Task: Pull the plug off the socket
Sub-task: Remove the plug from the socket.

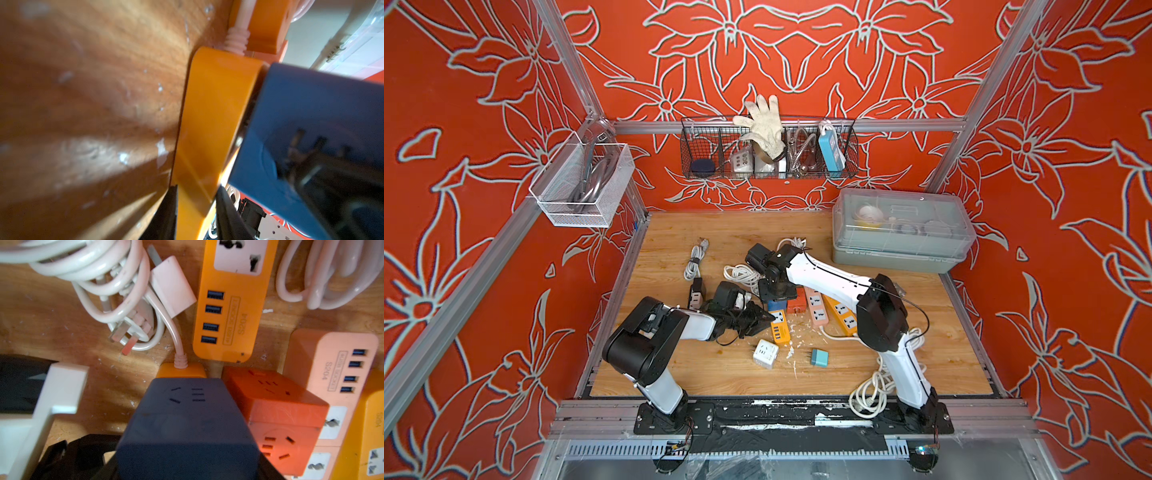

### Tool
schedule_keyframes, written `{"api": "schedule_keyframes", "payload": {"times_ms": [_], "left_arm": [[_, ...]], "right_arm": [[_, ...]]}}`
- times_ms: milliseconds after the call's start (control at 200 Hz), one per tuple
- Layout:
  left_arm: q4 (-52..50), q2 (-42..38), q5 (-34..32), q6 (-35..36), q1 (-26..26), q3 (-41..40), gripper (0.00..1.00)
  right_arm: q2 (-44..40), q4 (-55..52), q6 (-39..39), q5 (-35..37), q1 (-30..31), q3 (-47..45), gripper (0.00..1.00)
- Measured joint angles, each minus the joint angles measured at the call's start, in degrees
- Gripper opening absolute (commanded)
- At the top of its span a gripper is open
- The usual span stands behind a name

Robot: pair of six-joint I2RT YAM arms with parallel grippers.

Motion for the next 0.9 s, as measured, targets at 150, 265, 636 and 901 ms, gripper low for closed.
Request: {"api": "schedule_keyframes", "payload": {"times_ms": [150,265,636,901], "left_arm": [[1.3,1.4,0.1,0.1,0.0,1.1,0.31],[1.3,2.1,0.7,0.4,0.0,1.4,0.31],[0.4,2.8,4.7,1.5,-0.2,1.7,0.31],[0.3,4.3,7.6,2.2,-0.3,2.5,0.31]], "right_arm": [[0.6,-1.4,0.0,-0.9,-1.1,1.2,0.37],[0.6,-1.3,0.7,0.5,0.1,1.0,0.37],[-11.0,11.2,6.6,5.7,2.7,-17.9,0.37],[-9.5,7.0,7.0,3.8,0.9,-14.0,0.37]]}}
